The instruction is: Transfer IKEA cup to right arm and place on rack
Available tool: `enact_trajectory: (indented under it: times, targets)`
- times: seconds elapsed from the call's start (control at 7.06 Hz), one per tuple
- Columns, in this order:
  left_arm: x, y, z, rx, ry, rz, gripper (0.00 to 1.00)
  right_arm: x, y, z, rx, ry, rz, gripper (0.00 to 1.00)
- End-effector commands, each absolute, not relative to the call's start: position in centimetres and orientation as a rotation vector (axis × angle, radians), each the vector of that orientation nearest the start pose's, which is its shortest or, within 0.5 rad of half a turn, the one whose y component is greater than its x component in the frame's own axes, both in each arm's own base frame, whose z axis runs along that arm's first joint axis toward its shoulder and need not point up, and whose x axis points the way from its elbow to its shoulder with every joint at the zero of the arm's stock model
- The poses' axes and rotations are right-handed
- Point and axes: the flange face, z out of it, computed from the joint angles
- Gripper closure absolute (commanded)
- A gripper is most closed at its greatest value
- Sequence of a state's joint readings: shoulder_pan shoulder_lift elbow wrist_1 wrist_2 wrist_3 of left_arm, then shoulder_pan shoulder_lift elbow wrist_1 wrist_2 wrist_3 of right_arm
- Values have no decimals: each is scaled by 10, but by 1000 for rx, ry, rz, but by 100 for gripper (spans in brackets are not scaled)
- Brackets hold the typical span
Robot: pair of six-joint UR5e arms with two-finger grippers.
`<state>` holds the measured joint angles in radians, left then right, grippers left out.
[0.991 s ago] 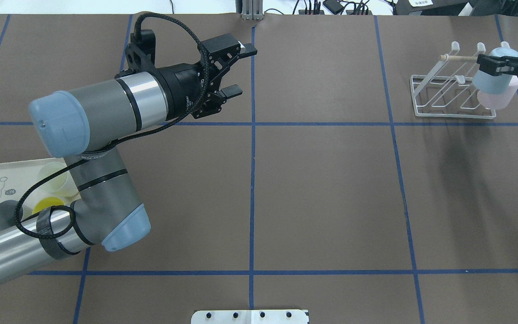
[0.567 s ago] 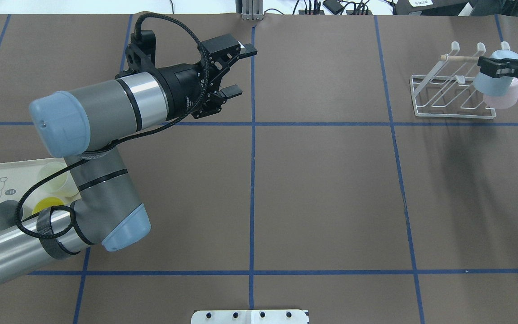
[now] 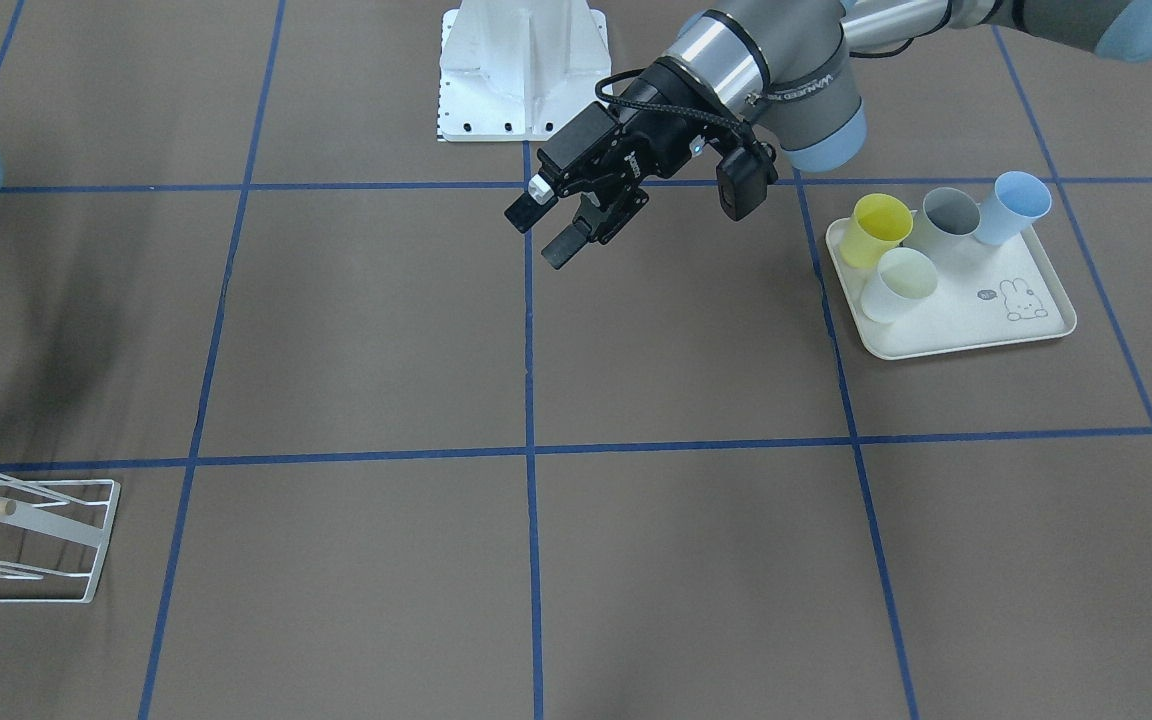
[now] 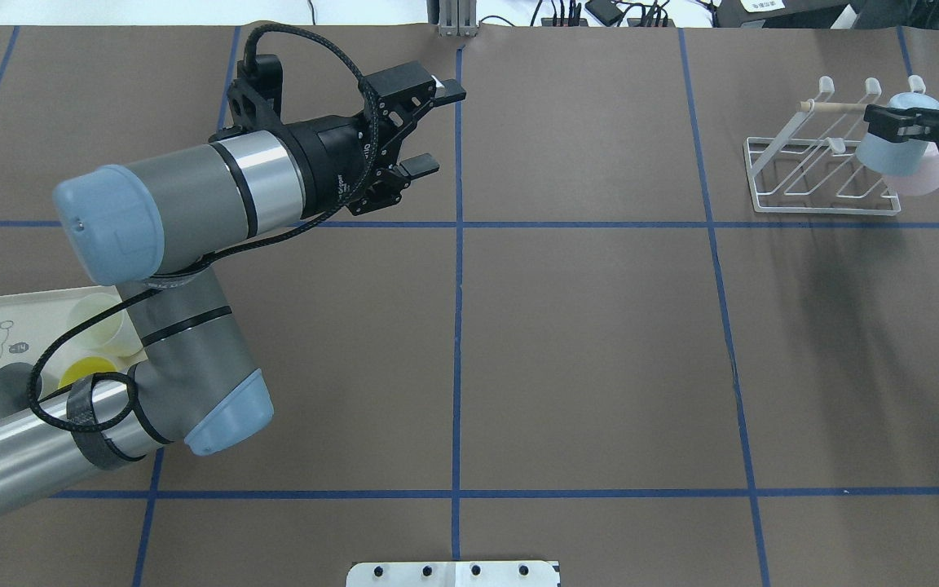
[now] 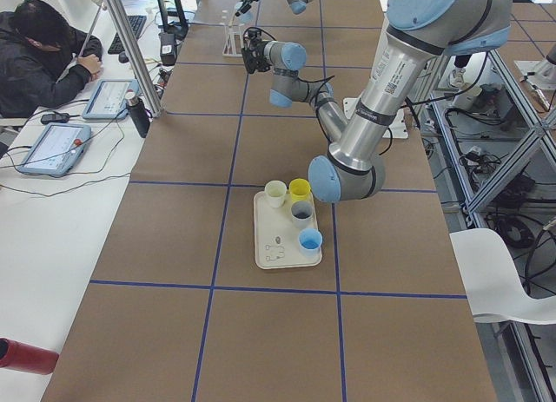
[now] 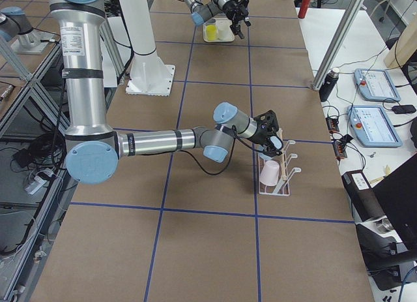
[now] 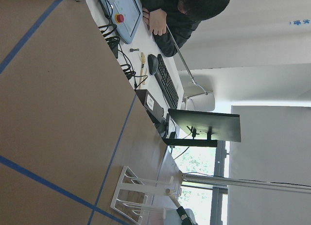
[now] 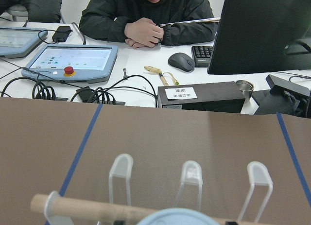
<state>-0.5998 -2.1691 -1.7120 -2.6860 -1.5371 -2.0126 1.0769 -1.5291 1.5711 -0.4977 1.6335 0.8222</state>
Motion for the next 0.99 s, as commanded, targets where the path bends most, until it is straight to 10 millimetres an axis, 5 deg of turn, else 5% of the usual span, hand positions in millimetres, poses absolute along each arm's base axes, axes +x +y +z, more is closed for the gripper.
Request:
enact_trajectory:
  times: [0.0, 0.28, 0.42, 0.57, 0.85]
  targets:
    - [416, -450, 127, 176, 1914, -746, 0, -146, -539, 523, 854, -731, 258, 0]
    - [414, -449, 129, 175, 1912, -745, 0, -146, -538, 519, 859, -737, 251, 0]
    - [411, -447, 128, 169, 1912, -734, 0, -146, -534, 502, 863, -775, 229, 0]
    - [397, -441, 128, 154, 1894, -650, 0, -138, -528, 481, 844, -834, 200, 0]
    - [349, -437, 164, 249, 1724, -536, 0, -126, -515, 418, 766, -882, 176, 0]
